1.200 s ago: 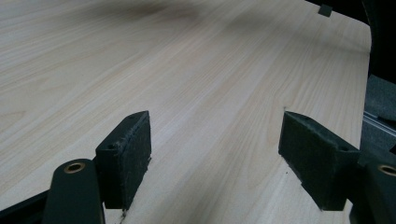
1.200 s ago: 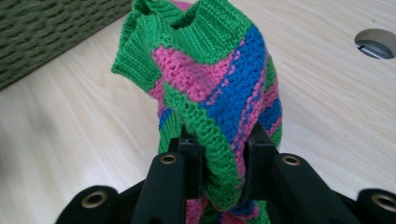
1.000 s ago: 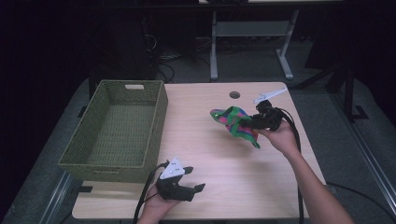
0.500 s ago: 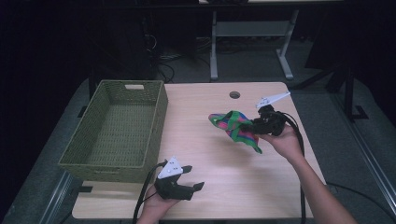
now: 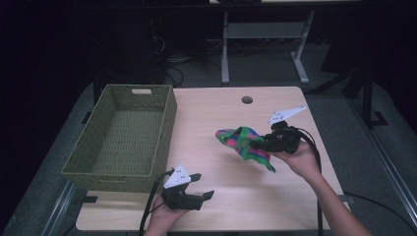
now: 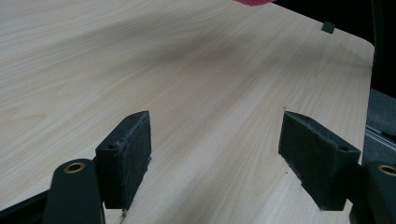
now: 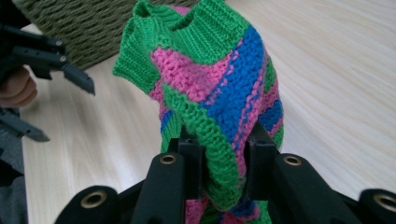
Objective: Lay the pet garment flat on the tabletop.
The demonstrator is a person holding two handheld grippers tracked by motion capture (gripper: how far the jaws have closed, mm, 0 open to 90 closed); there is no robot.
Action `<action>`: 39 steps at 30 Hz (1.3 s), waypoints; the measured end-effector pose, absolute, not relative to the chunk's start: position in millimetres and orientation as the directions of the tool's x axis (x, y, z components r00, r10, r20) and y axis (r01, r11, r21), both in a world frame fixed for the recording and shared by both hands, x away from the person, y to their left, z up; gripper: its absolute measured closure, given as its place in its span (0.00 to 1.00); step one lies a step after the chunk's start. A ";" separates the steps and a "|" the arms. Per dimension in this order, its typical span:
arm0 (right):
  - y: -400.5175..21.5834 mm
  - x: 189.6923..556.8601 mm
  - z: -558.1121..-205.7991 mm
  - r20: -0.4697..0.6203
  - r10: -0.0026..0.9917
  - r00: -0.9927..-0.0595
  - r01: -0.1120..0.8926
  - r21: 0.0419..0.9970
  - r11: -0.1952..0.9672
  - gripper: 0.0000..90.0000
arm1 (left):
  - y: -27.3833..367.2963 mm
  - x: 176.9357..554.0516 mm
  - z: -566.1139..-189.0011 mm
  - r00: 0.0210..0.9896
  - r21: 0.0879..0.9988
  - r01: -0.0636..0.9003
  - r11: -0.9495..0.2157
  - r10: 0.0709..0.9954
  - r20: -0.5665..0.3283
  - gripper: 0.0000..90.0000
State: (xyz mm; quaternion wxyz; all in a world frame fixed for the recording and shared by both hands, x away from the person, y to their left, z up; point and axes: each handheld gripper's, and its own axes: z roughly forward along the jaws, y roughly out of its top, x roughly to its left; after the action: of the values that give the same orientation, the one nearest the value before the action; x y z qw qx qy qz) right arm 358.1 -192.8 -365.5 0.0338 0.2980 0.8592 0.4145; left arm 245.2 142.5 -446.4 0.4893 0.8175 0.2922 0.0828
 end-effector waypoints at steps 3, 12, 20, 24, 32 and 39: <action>-190.7 349.9 -368.5 0.182 0.528 -0.830 0.474 0.729 0.494 0.81 | 142.6 245.3 -446.4 0.816 0.850 0.394 -0.350 0.559 -0.148 0.28; -183.3 336.4 -376.2 0.178 0.505 -0.845 0.460 0.723 0.515 0.81 | 143.2 244.9 -446.4 0.813 0.855 0.390 -0.342 0.564 -0.145 0.28; -181.8 330.5 -386.2 0.184 0.506 -0.843 0.470 0.710 0.524 0.80 | 142.3 244.8 -446.9 0.814 0.851 0.395 -0.346 0.561 -0.149 0.28; -179.5 325.5 -395.8 0.203 0.502 -0.841 0.483 0.700 0.526 0.80 | 143.2 244.6 -446.4 0.811 0.854 0.394 -0.339 0.565 -0.150 0.28; -170.2 319.7 -409.4 0.200 0.490 -0.848 0.483 0.673 0.560 0.79 | 140.9 243.8 -446.4 0.815 0.853 0.391 -0.344 0.560 -0.148 0.28; -156.8 319.7 -427.7 0.231 0.490 -0.841 0.509 0.644 0.571 0.79 | 142.7 244.1 -446.3 0.815 0.852 0.392 -0.346 0.560 -0.147 0.28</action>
State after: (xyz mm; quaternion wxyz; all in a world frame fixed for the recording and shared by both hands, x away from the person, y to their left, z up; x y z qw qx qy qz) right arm 319.7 -156.8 -427.7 -0.0133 0.2817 0.8862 0.3677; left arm 244.1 142.7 -446.3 0.4918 0.8159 0.2917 0.0855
